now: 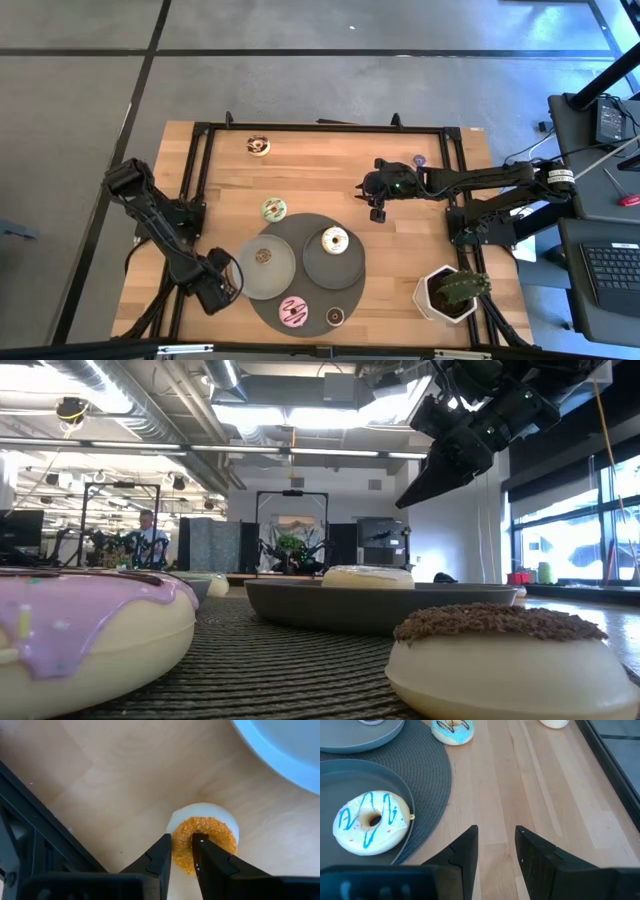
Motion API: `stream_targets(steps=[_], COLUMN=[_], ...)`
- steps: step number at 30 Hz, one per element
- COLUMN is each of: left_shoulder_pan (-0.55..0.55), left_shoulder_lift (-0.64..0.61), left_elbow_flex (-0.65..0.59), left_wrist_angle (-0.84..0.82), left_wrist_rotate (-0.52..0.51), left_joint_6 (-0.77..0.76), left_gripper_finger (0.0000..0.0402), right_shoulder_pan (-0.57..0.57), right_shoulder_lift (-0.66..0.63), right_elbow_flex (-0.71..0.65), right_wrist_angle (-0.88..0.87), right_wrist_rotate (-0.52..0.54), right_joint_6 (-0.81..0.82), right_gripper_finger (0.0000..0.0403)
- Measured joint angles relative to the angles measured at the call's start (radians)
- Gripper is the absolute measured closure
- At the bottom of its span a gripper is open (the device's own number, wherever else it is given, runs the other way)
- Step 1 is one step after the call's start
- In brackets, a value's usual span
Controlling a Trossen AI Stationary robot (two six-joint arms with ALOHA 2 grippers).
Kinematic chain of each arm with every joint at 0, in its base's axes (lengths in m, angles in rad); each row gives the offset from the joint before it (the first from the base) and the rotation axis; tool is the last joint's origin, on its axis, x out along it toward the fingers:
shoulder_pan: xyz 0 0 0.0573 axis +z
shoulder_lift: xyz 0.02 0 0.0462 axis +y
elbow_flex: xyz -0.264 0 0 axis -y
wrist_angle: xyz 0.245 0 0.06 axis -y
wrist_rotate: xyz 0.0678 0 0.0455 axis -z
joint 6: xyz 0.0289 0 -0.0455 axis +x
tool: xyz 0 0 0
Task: Pick & Place donuts
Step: Put the small orange donut on the gray plate
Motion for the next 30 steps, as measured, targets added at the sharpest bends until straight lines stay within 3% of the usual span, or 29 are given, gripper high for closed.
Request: stream_targets(steps=[8, 13, 19, 25, 30], left_shoulder_pan=[0.0, 0.0, 0.025, 0.159, 0.29], left_shoulder_lift=[-0.002, -0.06, -0.174, -0.206, -0.165], left_elbow_flex=[0.0, 0.0, 0.0, 0.015, 0.083], left_wrist_angle=[0.0, -0.002, 0.005, 0.156, 0.14], left_wrist_rotate=[0.03, 0.013, -0.154, -0.343, -0.287], left_joint_6=[0.001, -0.019, -0.041, 0.324, 0.548], left_gripper_finger=[0.039, 0.0393, 0.0387, 0.0396, 0.0398], right_shoulder_pan=[0.0, 0.0, 0.0, 0.0, 0.0], right_shoulder_lift=[0.0, 0.0, 0.0, 0.0, 0.0], right_elbow_flex=[0.0, 0.0, 0.0, 0.0, 0.0], right_wrist_angle=[0.0, 0.0, 0.001, 0.001, 0.001], right_wrist_rotate=[0.0, 0.0, 0.0, 0.0, 0.0], right_joint_6=[-0.003, -0.004, -0.004, -0.004, -0.004], right_gripper_finger=[0.0271, 0.0271, 0.0271, 0.0271, 0.0271])
